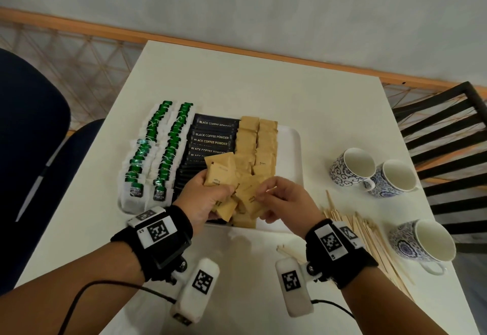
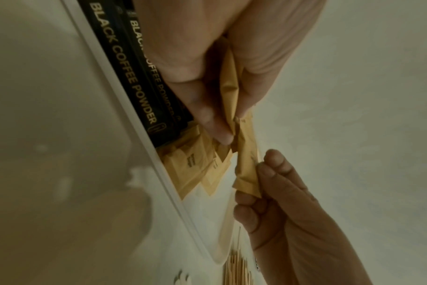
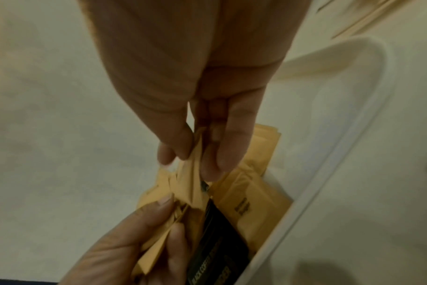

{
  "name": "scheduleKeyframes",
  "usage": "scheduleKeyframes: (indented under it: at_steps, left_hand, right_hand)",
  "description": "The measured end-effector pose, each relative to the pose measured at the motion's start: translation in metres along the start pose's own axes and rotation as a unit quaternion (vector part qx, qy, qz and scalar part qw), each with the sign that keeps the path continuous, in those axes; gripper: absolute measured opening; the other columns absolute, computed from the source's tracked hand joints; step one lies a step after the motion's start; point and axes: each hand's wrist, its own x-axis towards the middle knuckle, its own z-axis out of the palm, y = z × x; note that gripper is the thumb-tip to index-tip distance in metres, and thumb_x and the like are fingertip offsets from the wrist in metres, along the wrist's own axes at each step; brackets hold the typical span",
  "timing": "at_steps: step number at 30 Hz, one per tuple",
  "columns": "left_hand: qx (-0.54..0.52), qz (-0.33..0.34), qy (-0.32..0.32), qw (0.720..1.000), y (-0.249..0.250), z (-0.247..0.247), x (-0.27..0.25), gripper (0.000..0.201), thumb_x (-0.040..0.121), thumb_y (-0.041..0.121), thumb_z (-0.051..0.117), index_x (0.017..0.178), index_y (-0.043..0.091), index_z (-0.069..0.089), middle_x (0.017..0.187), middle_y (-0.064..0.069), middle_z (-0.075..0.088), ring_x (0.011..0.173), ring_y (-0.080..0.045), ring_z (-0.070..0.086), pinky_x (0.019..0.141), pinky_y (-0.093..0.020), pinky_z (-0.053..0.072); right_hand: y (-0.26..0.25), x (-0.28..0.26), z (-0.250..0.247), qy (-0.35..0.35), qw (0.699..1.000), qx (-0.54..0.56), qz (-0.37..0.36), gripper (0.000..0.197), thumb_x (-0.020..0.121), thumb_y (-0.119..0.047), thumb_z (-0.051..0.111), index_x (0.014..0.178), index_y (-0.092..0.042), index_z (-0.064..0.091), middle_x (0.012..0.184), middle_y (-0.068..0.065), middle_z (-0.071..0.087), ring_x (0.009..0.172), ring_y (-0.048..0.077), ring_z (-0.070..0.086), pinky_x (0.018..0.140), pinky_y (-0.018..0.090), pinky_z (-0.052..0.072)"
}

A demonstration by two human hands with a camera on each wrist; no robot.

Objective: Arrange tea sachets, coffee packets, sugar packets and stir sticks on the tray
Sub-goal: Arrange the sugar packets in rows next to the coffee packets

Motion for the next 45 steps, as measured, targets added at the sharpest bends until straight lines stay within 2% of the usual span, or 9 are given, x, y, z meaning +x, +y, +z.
scheduleKeyframes:
  at_steps: [5, 8, 12, 21, 27, 31, 37, 41, 45]
  left_hand:
    - [-0.001, -0.004, -0.005, 1.0, 0.001, 0.001, -0.002, 0.033, 0.084, 0.001, 0.066, 0.108, 0.021, 0.056, 0.103, -0.01, 0.067, 0.082, -0.027, 0.067, 0.064, -0.042, 0.059]
    - [0.001, -0.008, -0.01, 1.0, 0.001, 0.001, -0.002, 0.033, 0.085, 0.001, 0.066, 0.111, 0.019, 0.056, 0.104, -0.01, 0.067, 0.083, -0.027, 0.067, 0.062, -0.041, 0.059]
    - [-0.001, -0.008, -0.013, 1.0, 0.001, -0.002, -0.003, 0.029, 0.085, 0.003, 0.066, 0.11, 0.016, 0.058, 0.096, -0.009, 0.068, 0.076, -0.023, 0.067, 0.063, -0.04, 0.059]
    - [-0.027, -0.013, -0.009, 1.0, 0.006, -0.005, -0.004, 0.025, 0.089, 0.008, 0.061, 0.114, 0.015, 0.058, 0.103, -0.013, 0.068, 0.073, -0.025, 0.069, 0.057, -0.036, 0.058]
    - [-0.03, -0.018, -0.015, 0.999, 0.006, -0.008, -0.005, 0.022, 0.093, 0.013, 0.053, 0.114, 0.018, 0.059, 0.106, -0.012, 0.067, 0.074, -0.025, 0.07, 0.065, -0.041, 0.059]
    - [-0.027, -0.024, -0.015, 0.999, 0.006, -0.007, -0.004, 0.019, 0.095, 0.015, 0.051, 0.113, 0.02, 0.058, 0.106, -0.012, 0.067, 0.081, -0.029, 0.069, 0.071, -0.044, 0.058]
    - [-0.003, -0.02, -0.024, 1.0, 0.005, -0.004, -0.004, 0.017, 0.095, 0.012, 0.054, 0.109, 0.02, 0.059, 0.101, -0.01, 0.069, 0.076, -0.026, 0.069, 0.064, -0.038, 0.059]
    - [-0.001, -0.025, -0.031, 0.999, 0.005, -0.001, -0.006, 0.018, 0.094, 0.011, 0.055, 0.108, 0.023, 0.059, 0.107, -0.01, 0.067, 0.086, -0.029, 0.067, 0.068, -0.042, 0.058]
    - [0.024, -0.026, -0.05, 0.998, 0.003, 0.003, -0.008, 0.026, 0.093, 0.013, 0.058, 0.117, 0.022, 0.059, 0.11, -0.01, 0.068, 0.094, -0.03, 0.066, 0.078, -0.047, 0.056]
  right_hand:
    - [0.006, -0.002, -0.002, -0.056, 0.998, 0.023, 0.019, 0.049, 0.082, 0.017, 0.047, 0.099, -0.021, 0.073, 0.098, 0.001, 0.074, 0.089, 0.013, 0.067, 0.079, 0.023, 0.054]
    - [0.008, -0.002, -0.006, -0.019, 0.999, 0.047, 0.004, 0.036, 0.083, 0.011, 0.059, 0.098, -0.018, 0.073, 0.094, 0.002, 0.075, 0.088, 0.012, 0.068, 0.081, 0.023, 0.054]
    - [0.01, 0.003, -0.02, 0.081, 0.996, 0.023, -0.013, 0.005, 0.082, -0.008, 0.071, 0.085, -0.01, 0.073, 0.074, 0.004, 0.07, 0.07, 0.013, 0.063, 0.067, 0.026, 0.054]
    - [0.027, 0.014, -0.035, 0.088, 0.988, -0.093, 0.089, 0.006, 0.087, -0.01, 0.061, 0.082, -0.009, 0.064, 0.069, 0.006, 0.07, 0.057, 0.015, 0.062, 0.052, 0.026, 0.05]
    - [0.031, 0.026, -0.027, 0.108, 0.978, -0.14, 0.111, 0.005, 0.084, -0.018, 0.067, 0.084, -0.013, 0.066, 0.071, 0.007, 0.071, 0.056, 0.015, 0.063, 0.057, 0.027, 0.055]
    - [0.029, 0.032, -0.022, 0.121, 0.974, -0.167, 0.097, 0.008, 0.081, -0.021, 0.068, 0.083, -0.015, 0.065, 0.069, 0.004, 0.071, 0.057, 0.014, 0.064, 0.059, 0.029, 0.058]
    - [0.031, 0.033, -0.022, 0.132, 0.969, -0.184, 0.096, 0.014, 0.081, -0.029, 0.07, 0.087, -0.021, 0.06, 0.07, 0.002, 0.069, 0.057, 0.014, 0.064, 0.06, 0.031, 0.058]
    - [0.027, 0.027, -0.021, 0.195, 0.962, -0.191, 0.011, 0.016, 0.084, -0.041, 0.066, 0.093, -0.03, 0.06, 0.067, -0.004, 0.063, 0.064, 0.013, 0.062, 0.062, 0.026, 0.049]
    - [0.007, 0.019, -0.008, 0.096, 0.989, -0.114, -0.02, 0.021, 0.085, -0.042, 0.065, 0.103, -0.032, 0.065, 0.085, -0.007, 0.069, 0.075, 0.008, 0.065, 0.062, 0.02, 0.047]
